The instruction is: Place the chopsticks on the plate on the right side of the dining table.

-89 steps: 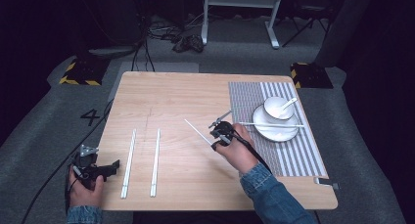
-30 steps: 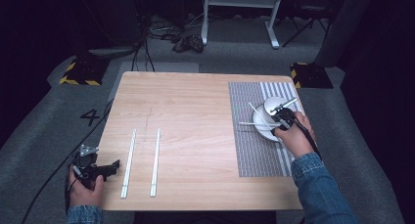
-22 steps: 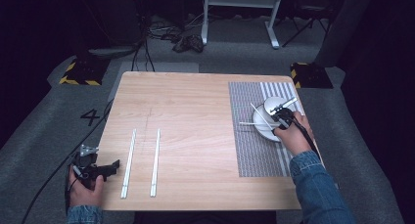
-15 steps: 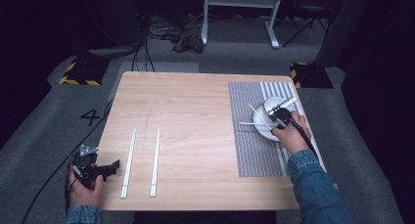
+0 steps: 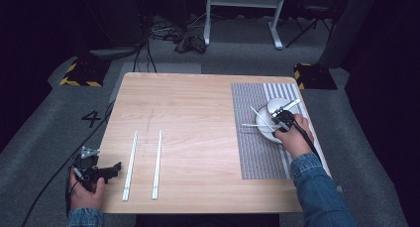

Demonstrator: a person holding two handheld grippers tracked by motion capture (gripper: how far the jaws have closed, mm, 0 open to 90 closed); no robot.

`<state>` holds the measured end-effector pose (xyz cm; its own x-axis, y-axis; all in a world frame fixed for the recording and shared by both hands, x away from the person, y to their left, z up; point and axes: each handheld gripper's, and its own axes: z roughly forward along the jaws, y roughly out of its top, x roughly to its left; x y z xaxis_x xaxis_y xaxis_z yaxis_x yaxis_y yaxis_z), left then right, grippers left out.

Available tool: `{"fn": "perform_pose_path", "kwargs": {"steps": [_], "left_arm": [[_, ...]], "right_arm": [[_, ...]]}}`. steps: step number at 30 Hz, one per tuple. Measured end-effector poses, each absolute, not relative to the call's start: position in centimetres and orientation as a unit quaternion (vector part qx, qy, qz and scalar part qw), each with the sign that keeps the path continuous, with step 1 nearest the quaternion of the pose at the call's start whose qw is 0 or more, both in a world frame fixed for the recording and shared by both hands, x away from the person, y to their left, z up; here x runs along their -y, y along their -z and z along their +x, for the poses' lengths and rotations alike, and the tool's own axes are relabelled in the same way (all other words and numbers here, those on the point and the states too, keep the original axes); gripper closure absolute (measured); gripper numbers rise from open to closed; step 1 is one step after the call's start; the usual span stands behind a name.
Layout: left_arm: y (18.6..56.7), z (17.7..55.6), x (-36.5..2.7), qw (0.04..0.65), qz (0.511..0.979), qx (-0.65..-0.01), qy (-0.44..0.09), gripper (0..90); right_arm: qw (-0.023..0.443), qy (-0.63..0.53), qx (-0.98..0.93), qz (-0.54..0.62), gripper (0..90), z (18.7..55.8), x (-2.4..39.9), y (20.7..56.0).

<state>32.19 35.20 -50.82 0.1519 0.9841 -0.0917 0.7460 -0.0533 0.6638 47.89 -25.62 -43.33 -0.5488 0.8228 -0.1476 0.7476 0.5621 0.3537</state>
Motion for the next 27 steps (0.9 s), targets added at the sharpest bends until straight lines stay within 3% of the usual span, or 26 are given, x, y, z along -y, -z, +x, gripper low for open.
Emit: {"fn": "perform_pose_path", "kwargs": {"steps": [13,27], "left_arm": [[50.8,32.2,-35.2,0.298,0.698,-0.620,-0.200,0.0],[50.8,32.2,-35.2,0.298,0.697,-0.621,-0.200,0.1]], "right_arm": [[0.180,-0.196,-0.831,0.488,55.6,44.9,27.8,42.3],[0.192,-0.216,-0.804,0.520,49.6,41.0,31.0,44.4]]}}
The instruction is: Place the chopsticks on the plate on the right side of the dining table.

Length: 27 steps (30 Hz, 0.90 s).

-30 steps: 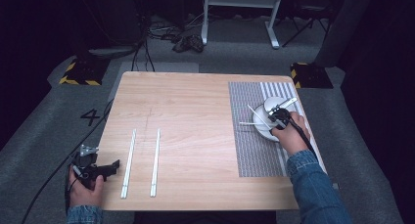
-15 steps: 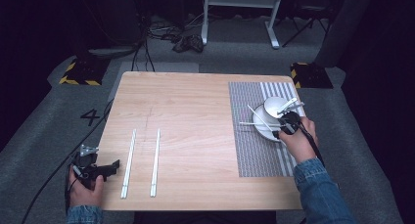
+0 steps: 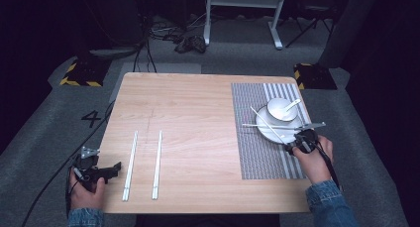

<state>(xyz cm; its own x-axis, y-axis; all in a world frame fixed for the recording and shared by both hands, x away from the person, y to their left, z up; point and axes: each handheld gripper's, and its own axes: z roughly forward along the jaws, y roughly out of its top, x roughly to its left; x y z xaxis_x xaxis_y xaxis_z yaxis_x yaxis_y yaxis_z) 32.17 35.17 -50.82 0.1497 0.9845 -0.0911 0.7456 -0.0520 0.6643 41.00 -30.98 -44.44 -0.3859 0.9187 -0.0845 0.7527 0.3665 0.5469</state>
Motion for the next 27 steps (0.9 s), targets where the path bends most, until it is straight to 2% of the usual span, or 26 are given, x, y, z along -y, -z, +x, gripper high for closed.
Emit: {"fn": "perform_pose_path", "kwargs": {"steps": [5,10,16,23,27], "left_arm": [[50.8,32.2,-35.2,0.299,0.697,-0.620,-0.200,0.1],[50.8,32.2,-35.2,0.298,0.697,-0.621,-0.200,0.1],[50.8,32.2,-35.2,0.298,0.697,-0.620,-0.200,0.1],[50.8,32.2,-35.2,0.298,0.697,-0.620,-0.200,0.1],[50.8,32.2,-35.2,0.298,0.697,-0.621,-0.199,0.1]], "right_arm": [[0.172,-0.225,-0.799,0.531,51.9,40.9,31.5,45.8],[0.166,-0.223,-0.804,0.525,59.7,41.0,31.6,45.9],[0.161,-0.219,-0.799,0.537,57.6,41.1,32.5,46.2],[0.137,-0.235,-0.793,0.545,66.2,41.0,33.4,46.7],[0.138,-0.234,-0.789,0.551,69.2,41.1,33.8,46.7]]}}
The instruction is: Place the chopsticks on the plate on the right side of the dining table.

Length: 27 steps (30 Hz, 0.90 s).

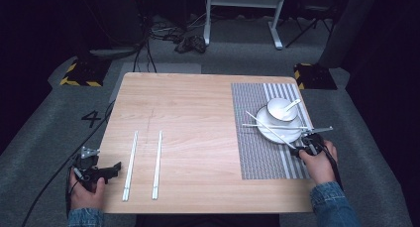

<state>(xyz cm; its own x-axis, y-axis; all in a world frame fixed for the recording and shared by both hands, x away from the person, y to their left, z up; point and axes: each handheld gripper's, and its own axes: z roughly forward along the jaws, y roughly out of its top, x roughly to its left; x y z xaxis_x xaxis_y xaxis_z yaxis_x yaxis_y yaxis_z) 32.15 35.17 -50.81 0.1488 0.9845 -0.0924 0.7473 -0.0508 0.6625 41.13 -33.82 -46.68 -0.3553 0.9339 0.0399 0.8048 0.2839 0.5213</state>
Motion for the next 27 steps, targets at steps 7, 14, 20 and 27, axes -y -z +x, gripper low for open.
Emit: {"fn": "perform_pose_path", "kwargs": {"steps": [7,14,20,27], "left_arm": [[50.8,32.2,-35.2,0.298,0.697,-0.621,-0.199,0.1],[50.8,32.2,-35.2,0.298,0.697,-0.621,-0.200,0.1],[50.8,32.1,-35.2,0.298,0.697,-0.621,-0.199,0.1],[50.8,32.1,-35.2,0.298,0.697,-0.621,-0.199,0.1]], "right_arm": [[0.138,-0.232,-0.788,0.554,69.8,41.2,34.5,46.6],[0.149,-0.223,-0.787,0.556,62.3,41.2,35.4,46.3],[0.150,-0.224,-0.780,0.565,61.9,41.4,36.1,46.2],[0.153,-0.222,-0.776,0.570,62.5,42.0,36.2,46.2]]}}
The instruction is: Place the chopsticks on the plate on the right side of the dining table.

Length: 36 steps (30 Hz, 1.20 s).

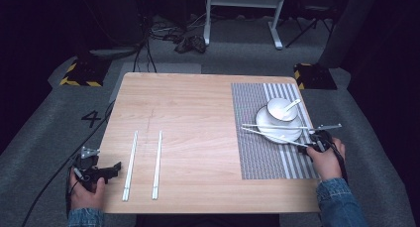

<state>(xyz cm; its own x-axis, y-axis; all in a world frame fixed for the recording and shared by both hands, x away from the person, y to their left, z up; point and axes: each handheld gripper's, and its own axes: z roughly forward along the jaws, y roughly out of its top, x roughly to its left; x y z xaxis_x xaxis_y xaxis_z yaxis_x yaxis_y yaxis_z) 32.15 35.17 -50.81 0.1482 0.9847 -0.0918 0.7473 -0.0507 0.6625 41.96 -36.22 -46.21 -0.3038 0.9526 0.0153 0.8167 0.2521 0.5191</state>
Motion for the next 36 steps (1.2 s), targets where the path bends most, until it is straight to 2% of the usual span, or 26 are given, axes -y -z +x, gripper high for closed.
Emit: {"fn": "perform_pose_path", "kwargs": {"steps": [12,17,27,36], "left_arm": [[50.8,32.1,-35.2,0.298,0.697,-0.621,-0.200,0.1],[50.8,32.1,-35.1,0.298,0.697,-0.621,-0.200,0.1],[50.8,32.1,-35.1,0.298,0.697,-0.621,-0.200,0.1],[50.8,32.2,-35.1,0.298,0.697,-0.621,-0.201,0.1]], "right_arm": [[0.162,-0.223,-0.768,0.577,58.4,42.0,36.3,46.0],[0.160,-0.230,-0.758,0.589,64.0,42.1,36.8,46.0],[0.162,-0.231,-0.740,0.611,67.8,43.0,37.8,46.2],[0.183,-0.236,-0.728,0.618,65.8,42.6,38.6,45.4]]}}
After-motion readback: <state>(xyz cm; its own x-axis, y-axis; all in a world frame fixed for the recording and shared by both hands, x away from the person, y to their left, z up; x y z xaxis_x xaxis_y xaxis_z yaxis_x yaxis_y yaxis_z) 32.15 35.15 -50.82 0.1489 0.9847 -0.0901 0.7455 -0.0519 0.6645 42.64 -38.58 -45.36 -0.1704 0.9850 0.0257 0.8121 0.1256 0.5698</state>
